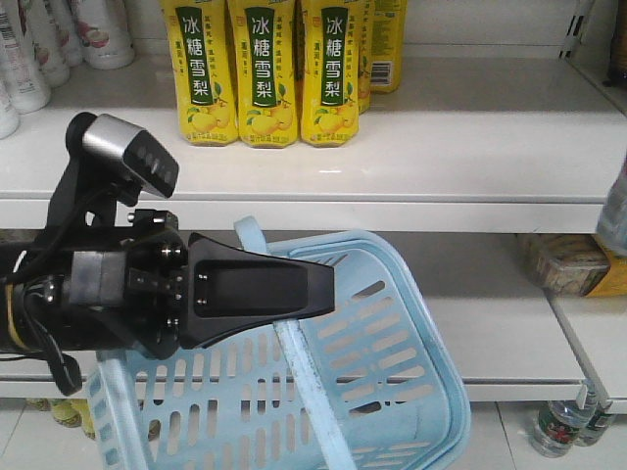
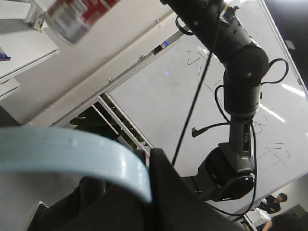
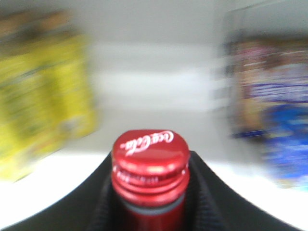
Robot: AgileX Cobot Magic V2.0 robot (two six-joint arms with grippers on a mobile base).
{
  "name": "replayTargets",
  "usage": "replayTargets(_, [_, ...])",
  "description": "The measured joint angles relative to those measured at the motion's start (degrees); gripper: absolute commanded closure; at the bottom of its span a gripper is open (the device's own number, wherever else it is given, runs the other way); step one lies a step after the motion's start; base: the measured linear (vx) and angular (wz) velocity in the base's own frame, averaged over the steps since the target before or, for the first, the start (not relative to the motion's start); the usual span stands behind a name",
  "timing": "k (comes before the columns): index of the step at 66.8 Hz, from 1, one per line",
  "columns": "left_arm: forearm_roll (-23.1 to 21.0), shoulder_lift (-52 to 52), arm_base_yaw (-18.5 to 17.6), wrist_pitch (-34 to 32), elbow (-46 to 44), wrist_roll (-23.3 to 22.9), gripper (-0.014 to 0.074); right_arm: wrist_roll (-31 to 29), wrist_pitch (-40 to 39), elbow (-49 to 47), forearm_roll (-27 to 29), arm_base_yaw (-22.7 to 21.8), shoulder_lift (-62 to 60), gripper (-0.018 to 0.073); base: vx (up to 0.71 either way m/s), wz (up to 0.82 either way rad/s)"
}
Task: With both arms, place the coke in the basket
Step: 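Reach the right gripper to the red Coca-Cola bottle and grasp it, then carry the bottle over the basket and lower it inside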
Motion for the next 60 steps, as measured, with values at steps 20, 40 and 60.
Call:
replayTargets(20, [0.0, 0.0, 0.0, 0.0, 0.0, 0.0, 0.0603, -15.2, 3.9, 0.0, 17.4, 11.2, 3.9, 0.0565, 0.00, 0.00])
replayTargets(40, [0.7, 0.0, 0.0, 0.7, 0.0, -0.2, 0.0603, -21.5, 5.9, 0.0, 24.2, 15.1, 14.8, 0.0565, 0.00, 0.00])
replayTargets(60, [0.4, 0.0, 0.0, 0.0, 0.2, -0.1, 0.0603, -25.9, 9.6, 0.0, 28.4, 15.9, 18.9, 0.0565, 0.00, 0.00])
